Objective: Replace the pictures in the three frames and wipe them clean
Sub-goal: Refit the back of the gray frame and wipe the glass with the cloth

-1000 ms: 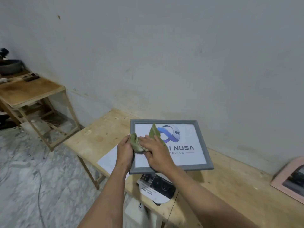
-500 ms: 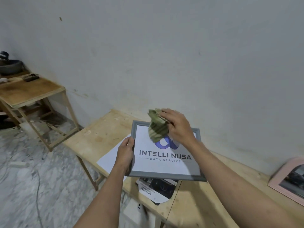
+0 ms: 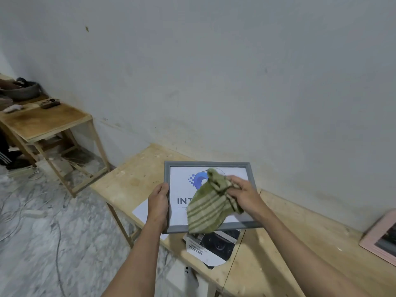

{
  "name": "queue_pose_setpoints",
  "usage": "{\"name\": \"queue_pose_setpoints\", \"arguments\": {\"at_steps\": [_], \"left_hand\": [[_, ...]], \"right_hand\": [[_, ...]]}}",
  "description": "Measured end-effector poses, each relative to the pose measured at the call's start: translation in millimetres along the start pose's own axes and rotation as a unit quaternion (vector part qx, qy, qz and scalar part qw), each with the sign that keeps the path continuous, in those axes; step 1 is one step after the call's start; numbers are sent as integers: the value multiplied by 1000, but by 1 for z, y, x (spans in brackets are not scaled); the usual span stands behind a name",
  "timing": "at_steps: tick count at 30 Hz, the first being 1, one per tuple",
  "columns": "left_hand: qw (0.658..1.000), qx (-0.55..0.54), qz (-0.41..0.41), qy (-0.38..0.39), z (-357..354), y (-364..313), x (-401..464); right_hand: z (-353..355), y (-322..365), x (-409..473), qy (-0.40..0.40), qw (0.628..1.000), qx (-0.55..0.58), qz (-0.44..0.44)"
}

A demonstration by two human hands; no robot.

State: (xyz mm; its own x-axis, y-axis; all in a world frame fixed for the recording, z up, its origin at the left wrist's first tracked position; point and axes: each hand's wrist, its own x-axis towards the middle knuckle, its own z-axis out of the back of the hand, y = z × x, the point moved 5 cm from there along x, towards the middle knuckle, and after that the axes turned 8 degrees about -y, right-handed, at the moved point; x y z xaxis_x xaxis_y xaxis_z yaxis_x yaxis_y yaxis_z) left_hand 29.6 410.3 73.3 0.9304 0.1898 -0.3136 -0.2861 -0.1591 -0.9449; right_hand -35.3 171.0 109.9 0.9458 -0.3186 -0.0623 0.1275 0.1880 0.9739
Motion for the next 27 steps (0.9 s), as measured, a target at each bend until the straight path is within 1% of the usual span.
{"name": "queue_pose_setpoints", "arguments": {"at_steps": [1, 2, 3, 4, 6, 8, 10, 13, 15, 16, 18, 20, 23, 24, 25, 27], "left_hand": [[1000, -8, 15, 7, -1, 3, -1], [999, -14, 29, 15, -3, 7, -3], [999, -24, 40, 21, -4, 9, -6], [998, -33, 46, 24, -6, 10, -9], [998, -40, 48, 23, -9, 10, -11], [998, -40, 44, 25, -14, 9, -12], [999, -30, 31, 30, -17, 7, -11], [999, -24, 4, 35, -24, 2, -13], [999, -10, -4, 42, -32, -2, -18], [999, -7, -3, 45, -36, -2, -19], [999, 3, -6, 46, -39, -4, -19], [999, 14, -5, 43, -36, -2, -13], [999, -11, 7, 33, -27, 5, -6], [999, -5, 3, 32, -26, 6, -7], [999, 10, -3, 33, -26, 8, -8], [999, 35, -13, 40, -29, 7, -8]], "right_hand": [[9, 11, 10, -42, 997, -59, 36], [17, 18, 19, -81, 976, -181, 85], [20, 20, 23, -112, 941, -297, 119], [19, 22, 23, -127, 912, -363, 145], [4, 14, 20, -96, 891, -419, 146], [-11, -1, 17, -62, 877, -461, 117], [-18, -10, 18, -76, 868, -481, 97], [-24, -7, 24, -140, 869, -467, 86], [-40, 1, 25, -161, 871, -452, 107], [-53, 6, 24, -159, 867, -452, 135], [-81, 17, 17, -129, 860, -443, 217], [-103, 21, 9, -75, 849, -444, 278], [-105, 14, 6, 0, 804, -472, 362], [-97, 11, 8, 17, 796, -475, 374], [-84, 9, 13, 24, 798, -475, 371], [-48, 6, 27, -1, 820, -461, 339]]}}
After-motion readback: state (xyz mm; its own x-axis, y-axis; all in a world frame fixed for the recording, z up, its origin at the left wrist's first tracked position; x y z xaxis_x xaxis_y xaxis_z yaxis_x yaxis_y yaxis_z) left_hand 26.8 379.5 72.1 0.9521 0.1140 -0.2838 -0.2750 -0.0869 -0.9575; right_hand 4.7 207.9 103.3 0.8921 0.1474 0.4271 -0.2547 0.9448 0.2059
